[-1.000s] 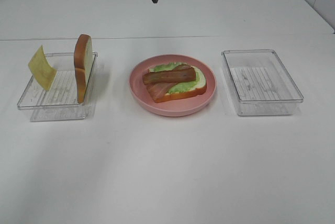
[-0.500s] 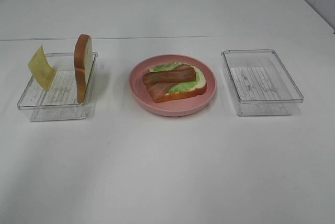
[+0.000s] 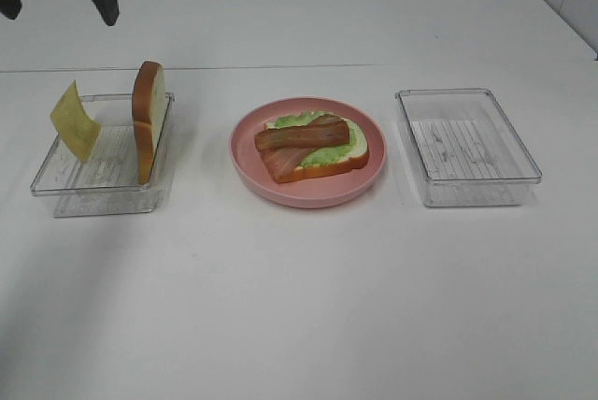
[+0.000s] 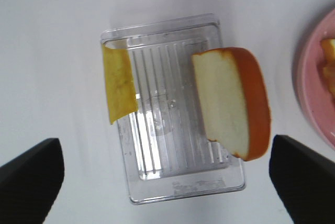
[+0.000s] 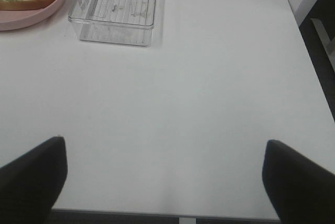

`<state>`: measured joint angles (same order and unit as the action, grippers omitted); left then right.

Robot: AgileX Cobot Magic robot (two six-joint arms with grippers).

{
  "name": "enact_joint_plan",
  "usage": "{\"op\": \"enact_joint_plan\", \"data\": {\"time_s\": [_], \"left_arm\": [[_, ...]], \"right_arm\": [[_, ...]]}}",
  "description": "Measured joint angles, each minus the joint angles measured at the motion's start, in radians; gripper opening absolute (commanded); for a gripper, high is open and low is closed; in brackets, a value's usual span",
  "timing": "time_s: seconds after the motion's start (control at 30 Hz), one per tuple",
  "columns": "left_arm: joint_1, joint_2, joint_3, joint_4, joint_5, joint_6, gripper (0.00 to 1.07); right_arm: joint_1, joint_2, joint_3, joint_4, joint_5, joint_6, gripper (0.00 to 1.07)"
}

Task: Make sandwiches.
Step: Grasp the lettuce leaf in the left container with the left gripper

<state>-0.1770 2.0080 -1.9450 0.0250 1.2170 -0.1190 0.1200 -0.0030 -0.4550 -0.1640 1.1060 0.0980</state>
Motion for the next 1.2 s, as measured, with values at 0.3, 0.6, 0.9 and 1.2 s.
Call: {"op": "enact_joint_plan", "data": {"time_s": [0.3,0.6,0.9,1.2], "left_arm": [[0.112,0.000,0.028,-0.025,0.000,0.040,1.02],[0.146,0.028,0.028,-0.076,0.000,0.056,1.01],[0.146,0.124,0.028,-0.091,0.000,0.058,1.00],[0.146,0.190,0.028,-0.131,-0.041,0.058,1.00]], "right_arm": [[0.000,0.000,0.000,0.000,0.000,0.000,0.99],[0.000,0.000,0.000,0.000,0.000,0.000,0.99],[0.000,0.000,0.000,0.000,0.000,0.000,0.99],[0.000,0.000,0.000,0.000,0.000,0.000,0.99]]}}
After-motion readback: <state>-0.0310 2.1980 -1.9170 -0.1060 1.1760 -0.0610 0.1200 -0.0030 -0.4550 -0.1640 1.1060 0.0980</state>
